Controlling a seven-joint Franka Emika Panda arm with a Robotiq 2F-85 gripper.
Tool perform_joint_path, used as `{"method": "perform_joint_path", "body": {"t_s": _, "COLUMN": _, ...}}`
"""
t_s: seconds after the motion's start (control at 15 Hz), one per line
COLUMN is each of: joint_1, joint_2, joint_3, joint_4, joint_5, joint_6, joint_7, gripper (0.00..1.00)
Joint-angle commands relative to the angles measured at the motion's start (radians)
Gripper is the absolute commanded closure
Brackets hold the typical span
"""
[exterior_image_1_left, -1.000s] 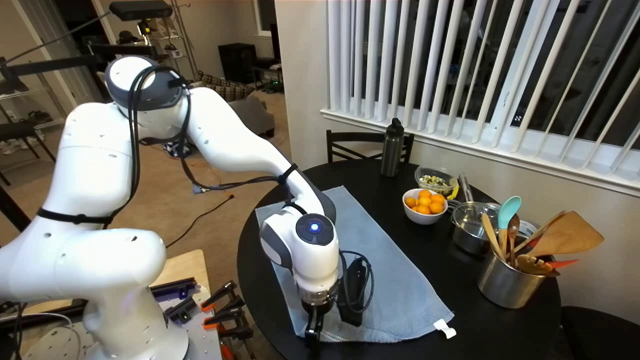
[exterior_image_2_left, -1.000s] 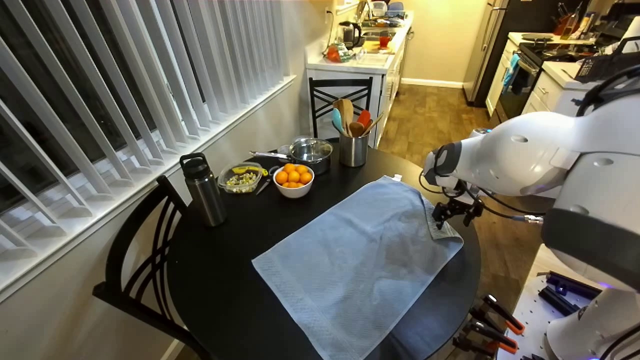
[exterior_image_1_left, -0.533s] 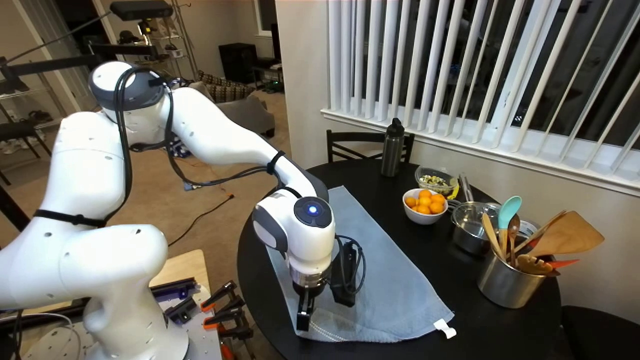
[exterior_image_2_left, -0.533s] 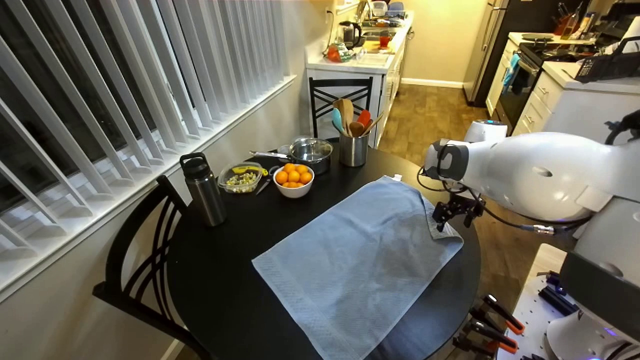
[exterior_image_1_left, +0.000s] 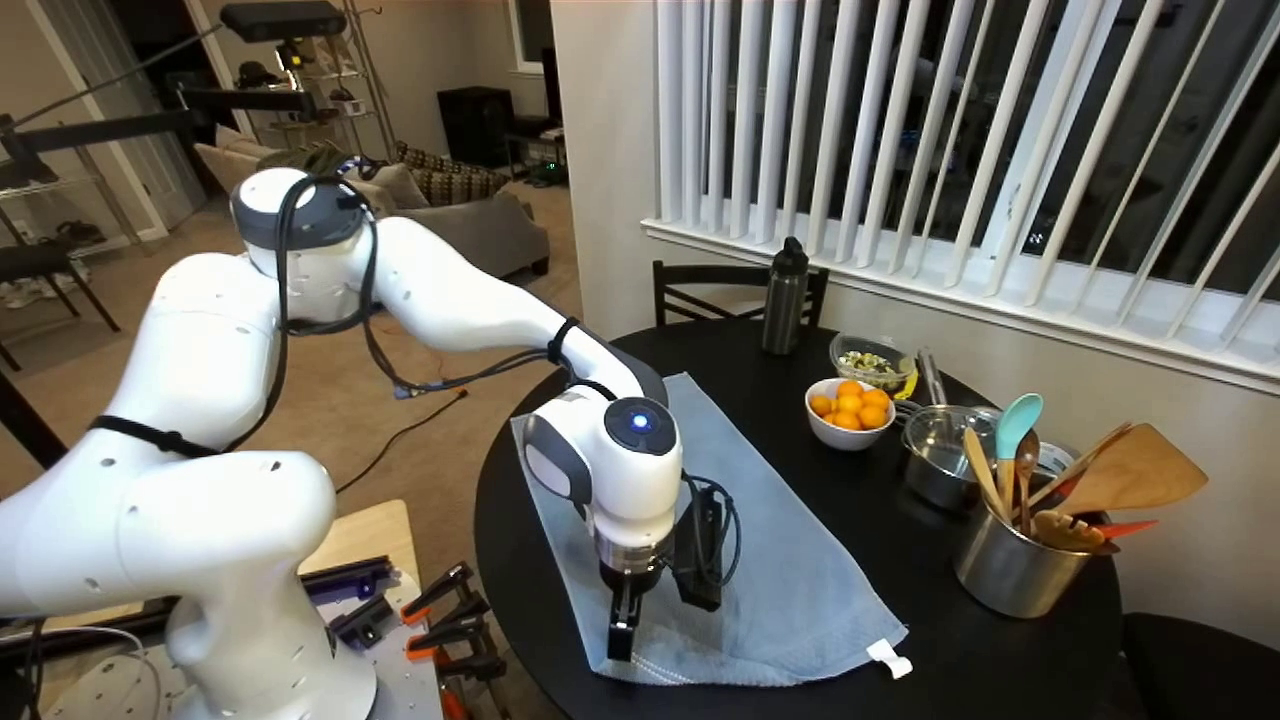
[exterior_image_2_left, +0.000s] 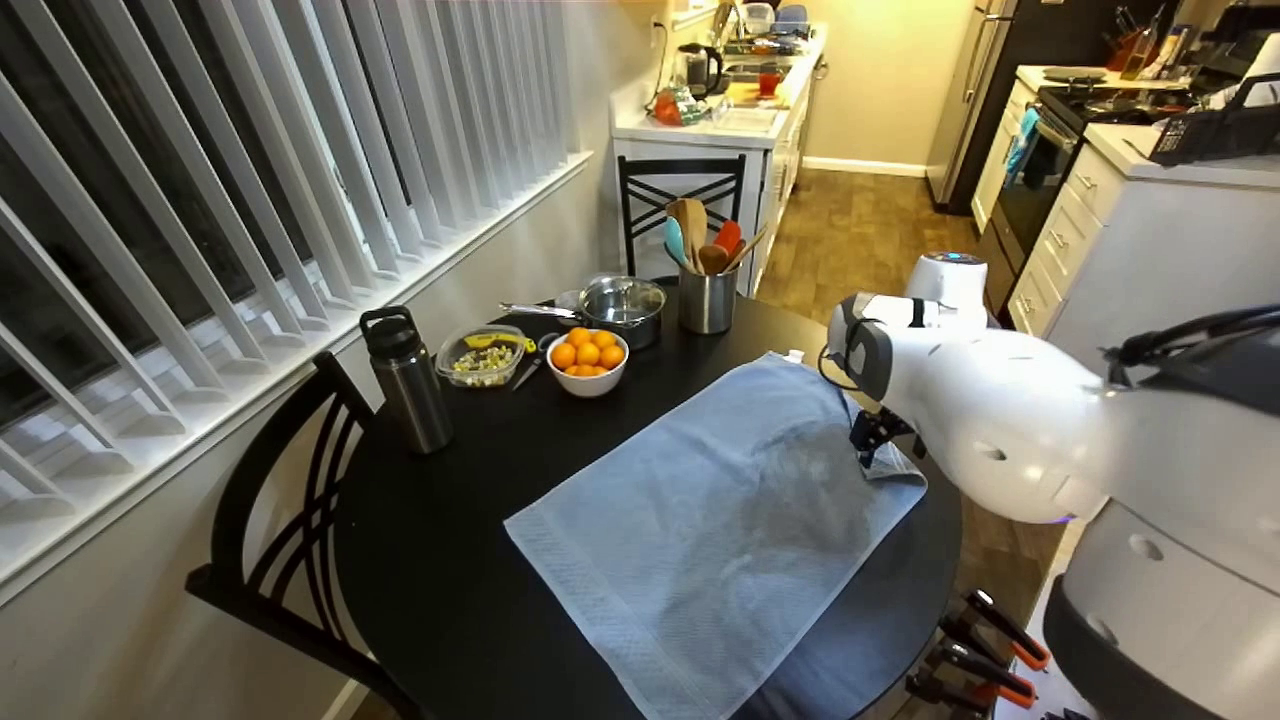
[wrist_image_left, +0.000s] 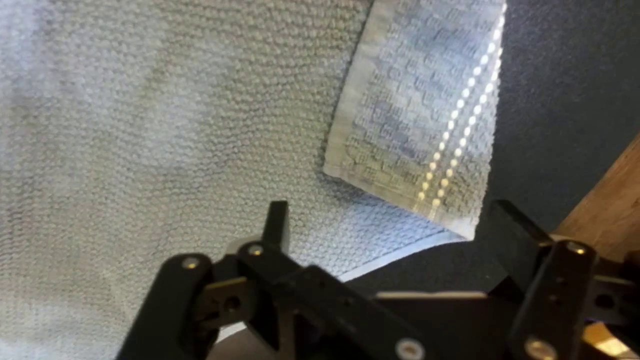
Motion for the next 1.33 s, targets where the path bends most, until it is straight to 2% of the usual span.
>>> {"method": "perform_joint_path", "body": {"t_s": 0.0, "joint_1": -0.03, "joint_2": 0.134, "joint_3": 0.041, "joint_4": 0.017, "joint_5": 0.078, "joint_6": -0.04, "joint_7": 0.0, "gripper": 0.0}}
{"method": "perform_joint_path", "body": {"t_s": 0.53, "joint_1": 0.015, "joint_2": 0.219, "joint_3": 0.04, "joint_4": 0.03, "joint_5": 0.078, "joint_6": -0.07, "joint_7": 0.0, "gripper": 0.0}}
{"method": "perform_joint_path", "body": {"t_s": 1.27, "joint_1": -0.028, "joint_2": 0.274, "joint_3": 0.053, "joint_4": 0.096, "joint_5": 0.107, "joint_6": -0.119, "joint_7": 0.0, "gripper": 0.0}}
